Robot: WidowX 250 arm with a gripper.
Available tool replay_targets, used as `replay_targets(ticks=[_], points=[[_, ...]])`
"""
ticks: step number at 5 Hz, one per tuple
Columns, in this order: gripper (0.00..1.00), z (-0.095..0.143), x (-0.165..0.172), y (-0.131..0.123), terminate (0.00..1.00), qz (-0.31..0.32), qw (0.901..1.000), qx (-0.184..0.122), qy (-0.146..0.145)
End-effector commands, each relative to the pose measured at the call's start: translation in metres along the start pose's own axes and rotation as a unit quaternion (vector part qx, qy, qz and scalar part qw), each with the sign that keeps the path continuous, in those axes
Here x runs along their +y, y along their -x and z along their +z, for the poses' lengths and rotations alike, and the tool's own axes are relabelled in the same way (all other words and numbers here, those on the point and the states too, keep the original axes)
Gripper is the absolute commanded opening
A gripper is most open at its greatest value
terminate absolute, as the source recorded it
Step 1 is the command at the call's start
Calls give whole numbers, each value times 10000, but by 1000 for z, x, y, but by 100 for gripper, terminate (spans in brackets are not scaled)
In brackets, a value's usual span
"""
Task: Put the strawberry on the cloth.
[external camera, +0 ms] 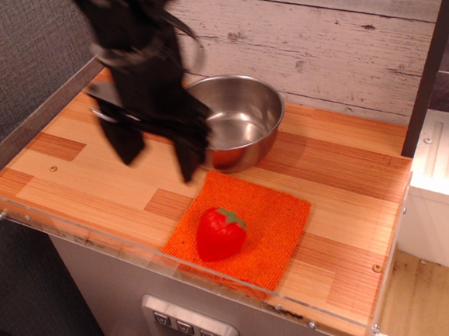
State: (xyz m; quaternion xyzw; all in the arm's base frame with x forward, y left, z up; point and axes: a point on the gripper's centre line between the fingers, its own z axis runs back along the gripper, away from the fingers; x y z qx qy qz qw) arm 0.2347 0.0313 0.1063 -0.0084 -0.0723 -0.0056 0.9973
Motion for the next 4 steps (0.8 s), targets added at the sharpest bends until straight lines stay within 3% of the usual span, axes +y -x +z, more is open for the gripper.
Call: replay_targets(ticks=[1,4], points=[[100,4,19,-23,0,-34,10000,66,27],[100,1,23,-26,0,-6,9999,55,-120]])
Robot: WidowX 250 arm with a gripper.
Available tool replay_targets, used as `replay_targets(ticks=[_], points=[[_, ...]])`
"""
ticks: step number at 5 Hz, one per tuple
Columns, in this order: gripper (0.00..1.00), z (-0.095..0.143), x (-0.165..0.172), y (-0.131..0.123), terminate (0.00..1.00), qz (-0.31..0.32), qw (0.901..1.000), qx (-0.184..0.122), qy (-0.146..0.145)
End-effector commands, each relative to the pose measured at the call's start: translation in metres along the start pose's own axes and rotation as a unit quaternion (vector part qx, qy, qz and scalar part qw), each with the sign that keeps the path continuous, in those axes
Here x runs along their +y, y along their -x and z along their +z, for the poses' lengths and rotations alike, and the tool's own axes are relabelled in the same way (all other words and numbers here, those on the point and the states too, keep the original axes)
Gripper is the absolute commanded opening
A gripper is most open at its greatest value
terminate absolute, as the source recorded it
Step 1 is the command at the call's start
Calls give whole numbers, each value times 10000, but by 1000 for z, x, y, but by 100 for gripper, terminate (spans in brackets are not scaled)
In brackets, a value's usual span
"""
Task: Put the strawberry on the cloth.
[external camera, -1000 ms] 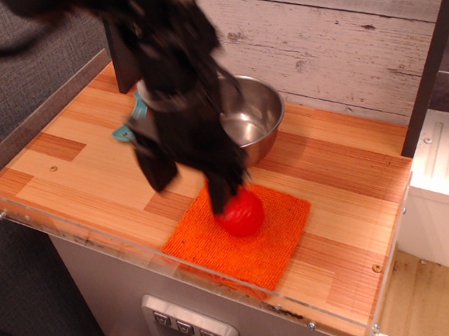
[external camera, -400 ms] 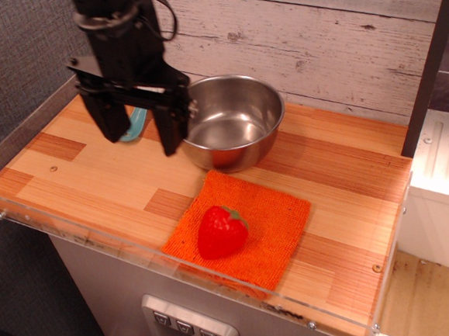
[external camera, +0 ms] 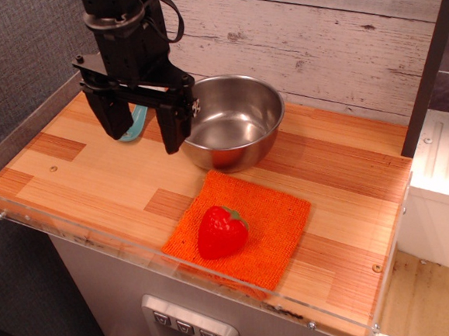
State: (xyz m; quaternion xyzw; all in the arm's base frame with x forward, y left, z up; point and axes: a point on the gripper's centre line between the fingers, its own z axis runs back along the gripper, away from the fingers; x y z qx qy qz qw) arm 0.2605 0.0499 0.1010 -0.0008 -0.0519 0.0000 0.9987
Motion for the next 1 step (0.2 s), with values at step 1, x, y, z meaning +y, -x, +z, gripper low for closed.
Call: replay_targets(ticks=[1], points=[[100,9,4,-1,100,-56,9999,-150,-42]])
